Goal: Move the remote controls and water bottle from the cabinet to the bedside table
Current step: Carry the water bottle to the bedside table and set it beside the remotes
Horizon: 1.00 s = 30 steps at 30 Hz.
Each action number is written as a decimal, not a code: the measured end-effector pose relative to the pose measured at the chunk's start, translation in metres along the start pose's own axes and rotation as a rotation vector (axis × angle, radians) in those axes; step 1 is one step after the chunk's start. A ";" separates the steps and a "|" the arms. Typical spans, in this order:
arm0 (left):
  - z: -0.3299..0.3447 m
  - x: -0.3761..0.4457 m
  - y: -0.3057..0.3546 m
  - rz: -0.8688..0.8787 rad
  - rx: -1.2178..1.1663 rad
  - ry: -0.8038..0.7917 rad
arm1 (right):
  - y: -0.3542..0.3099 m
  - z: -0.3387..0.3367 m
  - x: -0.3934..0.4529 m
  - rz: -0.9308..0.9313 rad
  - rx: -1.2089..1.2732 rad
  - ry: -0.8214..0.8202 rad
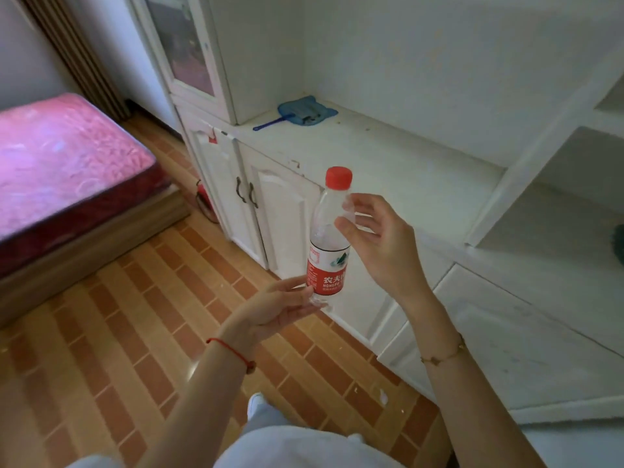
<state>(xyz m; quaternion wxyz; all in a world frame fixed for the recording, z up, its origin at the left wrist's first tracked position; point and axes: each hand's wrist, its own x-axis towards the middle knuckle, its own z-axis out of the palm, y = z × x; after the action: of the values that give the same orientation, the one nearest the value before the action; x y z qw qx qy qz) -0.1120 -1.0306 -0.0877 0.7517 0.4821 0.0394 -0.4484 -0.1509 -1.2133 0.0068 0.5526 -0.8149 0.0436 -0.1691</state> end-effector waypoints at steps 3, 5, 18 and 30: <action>-0.033 -0.021 0.001 0.028 -0.031 0.072 | -0.005 0.040 0.006 -0.001 0.028 -0.074; -0.060 -0.035 0.003 0.044 -0.053 0.134 | -0.010 0.071 0.009 -0.006 0.046 -0.125; -0.239 -0.149 0.031 0.160 -0.289 0.447 | -0.065 0.301 0.029 -0.085 0.147 -0.456; -0.344 -0.230 0.041 0.320 -0.454 0.669 | -0.111 0.467 0.037 -0.228 0.182 -0.802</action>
<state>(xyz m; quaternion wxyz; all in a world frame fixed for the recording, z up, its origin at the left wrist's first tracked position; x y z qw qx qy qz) -0.0914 -0.6172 -0.1294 0.8445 0.4232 0.3033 -0.1251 0.0225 -0.7661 -0.0386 0.5731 -0.7638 -0.2803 0.0979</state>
